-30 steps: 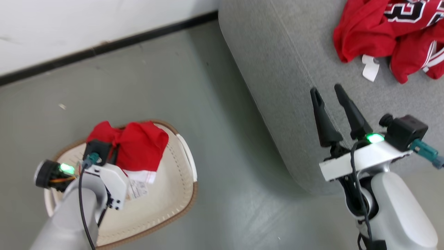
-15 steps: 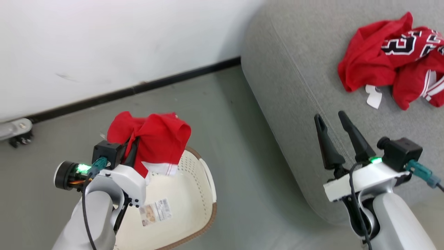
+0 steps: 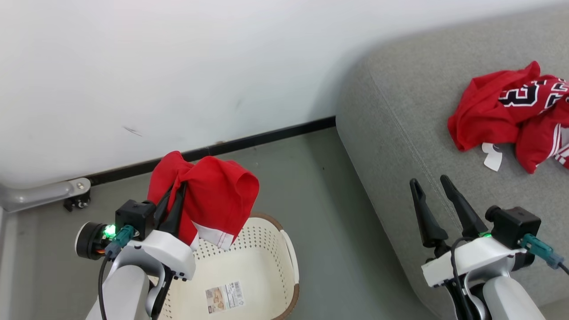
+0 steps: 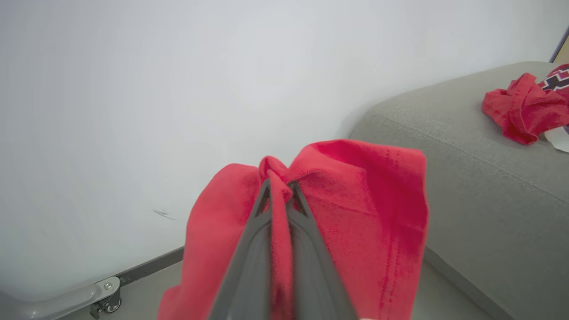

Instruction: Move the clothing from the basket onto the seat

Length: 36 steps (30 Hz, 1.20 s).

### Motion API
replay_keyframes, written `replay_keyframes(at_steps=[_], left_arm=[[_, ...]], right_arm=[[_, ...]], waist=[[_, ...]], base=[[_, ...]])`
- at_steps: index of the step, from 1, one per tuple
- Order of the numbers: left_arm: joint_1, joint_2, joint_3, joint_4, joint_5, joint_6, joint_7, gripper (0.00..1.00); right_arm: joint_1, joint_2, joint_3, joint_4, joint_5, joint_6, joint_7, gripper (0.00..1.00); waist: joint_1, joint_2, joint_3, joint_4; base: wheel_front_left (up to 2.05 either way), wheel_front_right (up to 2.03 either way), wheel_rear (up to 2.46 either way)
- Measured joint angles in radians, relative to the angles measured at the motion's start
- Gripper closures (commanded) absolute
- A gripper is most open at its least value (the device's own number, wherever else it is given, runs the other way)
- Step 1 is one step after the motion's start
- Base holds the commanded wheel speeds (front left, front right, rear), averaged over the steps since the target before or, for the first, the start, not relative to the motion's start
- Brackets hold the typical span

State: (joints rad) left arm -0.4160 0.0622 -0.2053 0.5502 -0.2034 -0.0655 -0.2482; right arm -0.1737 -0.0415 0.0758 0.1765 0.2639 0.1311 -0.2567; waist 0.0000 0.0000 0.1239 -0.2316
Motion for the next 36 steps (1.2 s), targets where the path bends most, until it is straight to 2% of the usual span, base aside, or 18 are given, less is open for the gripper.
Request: replay_keyframes(at_steps=[21,36], left_arm=[[0.101,-0.025,0.026,-0.373,-0.040,-0.034,-0.001,1.00],[0.141,-0.024,-0.042,-0.507,-0.041,-0.052,-0.001,1.00]], right_arm=[[0.113,0.000,-0.006,-0.014,-0.008,0.000,0.000,0.00],[0.171,0.001,0.002,-0.044,-0.009,0.000,0.000,0.00]], waist=[[0.0000,0.0000,-0.142,0.092],[0.0000,0.0000,-0.184,0.125]], base=[[0.00,0.00,0.00],[0.00,0.00,0.00]])
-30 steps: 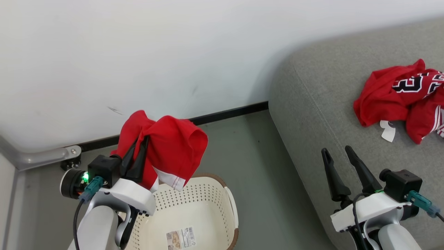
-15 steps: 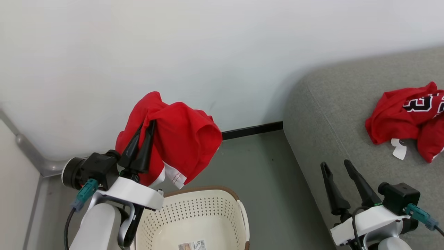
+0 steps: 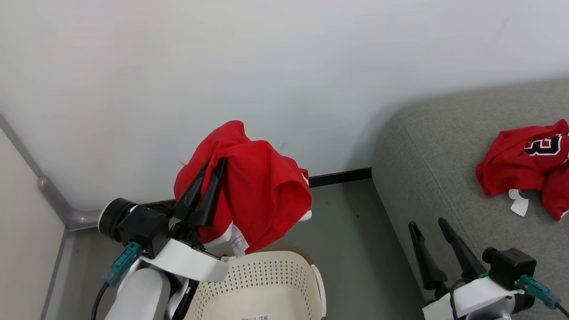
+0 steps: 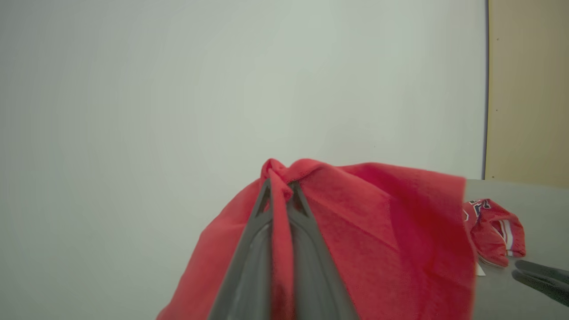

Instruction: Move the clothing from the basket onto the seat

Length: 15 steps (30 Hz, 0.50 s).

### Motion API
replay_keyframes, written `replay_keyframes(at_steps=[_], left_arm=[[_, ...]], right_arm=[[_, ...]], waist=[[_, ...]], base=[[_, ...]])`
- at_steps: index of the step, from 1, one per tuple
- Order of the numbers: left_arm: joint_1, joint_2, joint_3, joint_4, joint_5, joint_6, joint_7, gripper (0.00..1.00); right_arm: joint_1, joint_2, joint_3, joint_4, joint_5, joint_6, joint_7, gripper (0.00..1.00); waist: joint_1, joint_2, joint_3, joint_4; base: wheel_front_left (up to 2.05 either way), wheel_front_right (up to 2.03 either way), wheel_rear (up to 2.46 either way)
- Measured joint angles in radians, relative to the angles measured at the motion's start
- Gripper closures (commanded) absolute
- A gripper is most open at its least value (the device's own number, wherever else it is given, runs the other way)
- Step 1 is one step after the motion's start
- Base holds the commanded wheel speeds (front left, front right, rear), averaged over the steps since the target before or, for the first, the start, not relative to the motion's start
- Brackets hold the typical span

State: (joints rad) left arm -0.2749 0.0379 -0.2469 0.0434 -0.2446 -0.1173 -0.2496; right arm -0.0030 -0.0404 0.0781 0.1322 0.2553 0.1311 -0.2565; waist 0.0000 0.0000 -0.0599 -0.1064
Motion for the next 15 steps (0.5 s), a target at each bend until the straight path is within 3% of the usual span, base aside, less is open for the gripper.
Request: replay_keyframes(at_steps=[10,15], left_arm=[[0.025,0.001,-0.027,-0.053,0.009,-0.001,-0.003,1.00],[0.036,0.001,-0.033,-0.064,0.009,-0.001,-0.003,1.00]], right_arm=[[0.000,-0.004,0.066,-0.078,-0.012,0.000,0.000,0.00],[-0.001,-0.053,0.135,-0.144,-0.011,0.000,0.000,0.00]], waist=[[0.0000,0.0000,0.000,-0.006],[0.0000,0.0000,0.000,-0.010]], base=[[0.00,0.00,0.00],[0.00,0.00,0.00]])
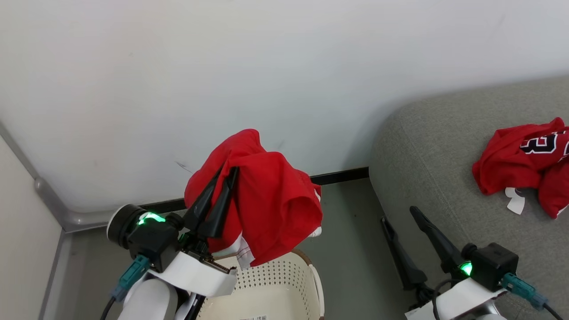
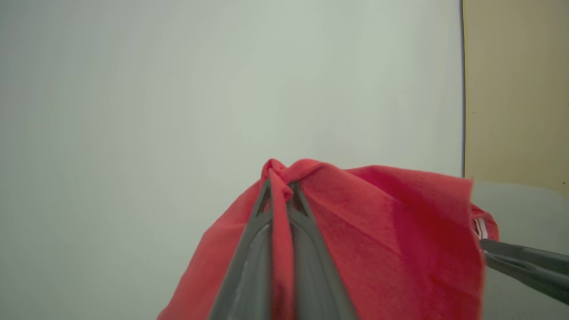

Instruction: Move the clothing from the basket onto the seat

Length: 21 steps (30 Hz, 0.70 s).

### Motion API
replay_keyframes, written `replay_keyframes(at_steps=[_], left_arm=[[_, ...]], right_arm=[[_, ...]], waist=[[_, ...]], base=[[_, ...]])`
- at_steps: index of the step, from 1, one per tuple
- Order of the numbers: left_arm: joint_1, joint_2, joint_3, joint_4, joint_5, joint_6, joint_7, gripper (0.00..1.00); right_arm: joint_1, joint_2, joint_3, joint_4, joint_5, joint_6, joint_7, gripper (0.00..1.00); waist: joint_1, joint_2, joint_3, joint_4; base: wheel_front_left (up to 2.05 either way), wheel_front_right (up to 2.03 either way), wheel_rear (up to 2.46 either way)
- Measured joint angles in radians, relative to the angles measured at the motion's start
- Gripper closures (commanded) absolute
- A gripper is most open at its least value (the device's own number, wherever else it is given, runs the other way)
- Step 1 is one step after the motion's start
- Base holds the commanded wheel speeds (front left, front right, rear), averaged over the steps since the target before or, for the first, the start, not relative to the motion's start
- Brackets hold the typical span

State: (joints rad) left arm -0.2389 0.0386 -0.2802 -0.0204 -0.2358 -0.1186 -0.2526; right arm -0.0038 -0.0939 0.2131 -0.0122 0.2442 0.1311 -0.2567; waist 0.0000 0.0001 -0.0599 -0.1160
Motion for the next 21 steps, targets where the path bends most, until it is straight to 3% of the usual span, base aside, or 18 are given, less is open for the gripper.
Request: replay_keyframes(at_steps=[15,21], left_arm=[[0.032,0.004,-0.015,-0.001,0.026,-0.007,0.000,1.00],[0.045,0.004,-0.019,-0.002,0.026,-0.007,0.000,1.00]], right_arm=[[-0.027,-0.092,0.198,-0.204,0.067,0.000,0.000,0.00],[-0.026,-0.138,0.252,-0.215,0.076,0.000,0.000,0.00]], waist=[[0.0000,0.0000,-0.005,-0.009],[0.0000,0.0000,-0.006,-0.008]], base=[[0.00,0.00,0.00],[0.00,0.00,0.00]])
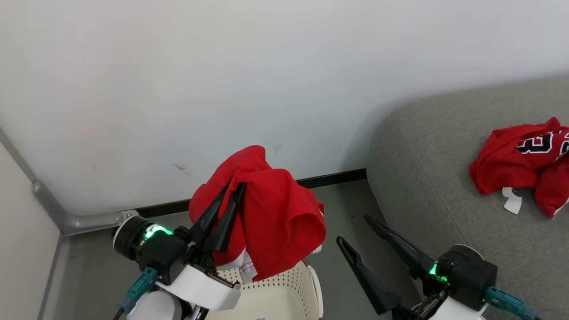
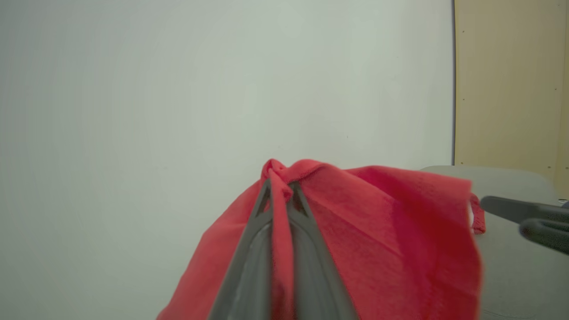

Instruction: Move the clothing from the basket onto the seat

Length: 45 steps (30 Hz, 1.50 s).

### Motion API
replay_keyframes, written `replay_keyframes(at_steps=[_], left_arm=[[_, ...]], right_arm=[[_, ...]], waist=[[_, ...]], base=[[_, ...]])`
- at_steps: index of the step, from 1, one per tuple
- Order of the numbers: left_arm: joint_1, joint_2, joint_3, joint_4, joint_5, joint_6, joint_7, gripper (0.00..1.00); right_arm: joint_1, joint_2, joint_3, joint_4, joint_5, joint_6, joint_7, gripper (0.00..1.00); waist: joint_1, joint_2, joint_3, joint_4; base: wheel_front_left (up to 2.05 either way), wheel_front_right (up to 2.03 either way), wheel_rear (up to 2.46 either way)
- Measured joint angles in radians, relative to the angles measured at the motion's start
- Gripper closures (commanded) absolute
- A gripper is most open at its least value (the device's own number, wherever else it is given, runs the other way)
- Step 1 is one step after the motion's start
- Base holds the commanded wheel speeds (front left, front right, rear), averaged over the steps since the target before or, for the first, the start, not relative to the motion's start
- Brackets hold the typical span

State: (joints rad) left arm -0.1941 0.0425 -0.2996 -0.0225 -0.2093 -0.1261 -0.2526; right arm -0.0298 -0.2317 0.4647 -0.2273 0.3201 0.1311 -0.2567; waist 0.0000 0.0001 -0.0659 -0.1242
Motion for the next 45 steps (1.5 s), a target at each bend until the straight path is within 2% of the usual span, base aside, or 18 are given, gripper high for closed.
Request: replay_keyframes(at_steps=[10,19,29,37,45], left_arm=[[0.000,0.000,-0.027,-0.015,0.000,0.000,0.000,1.00],[0.000,0.001,-0.074,-0.025,0.002,-0.001,0.000,1.00],[-0.019,0.031,-0.214,-0.050,0.005,-0.001,0.000,1.00],[-0.044,0.058,-0.286,-0.068,-0.012,-0.001,0.000,1.00],[-0.044,0.072,-0.329,-0.065,-0.037,-0.001,0.000,1.00]], right_arm=[[-0.003,-0.034,0.004,0.016,-0.001,0.000,0.000,0.00],[-0.068,-0.079,0.085,0.066,-0.007,0.000,0.000,0.00],[-0.154,-0.115,0.162,0.146,-0.034,0.000,0.000,0.00],[-0.212,-0.119,0.214,0.206,-0.034,0.000,0.000,0.00],[-0.277,-0.111,0.311,0.249,-0.035,0.001,0.000,0.00]], waist=[[0.0000,-0.0001,0.004,0.007],[0.0000,-0.0001,0.009,0.019],[0.0000,0.0000,0.012,0.032],[0.0000,-0.0001,0.009,0.039],[0.0000,-0.0001,0.006,0.044]], base=[[0.00,0.00,0.00],[0.00,0.00,0.00],[0.00,0.00,0.00],[0.00,0.00,0.00],[0.00,0.00,0.00]])
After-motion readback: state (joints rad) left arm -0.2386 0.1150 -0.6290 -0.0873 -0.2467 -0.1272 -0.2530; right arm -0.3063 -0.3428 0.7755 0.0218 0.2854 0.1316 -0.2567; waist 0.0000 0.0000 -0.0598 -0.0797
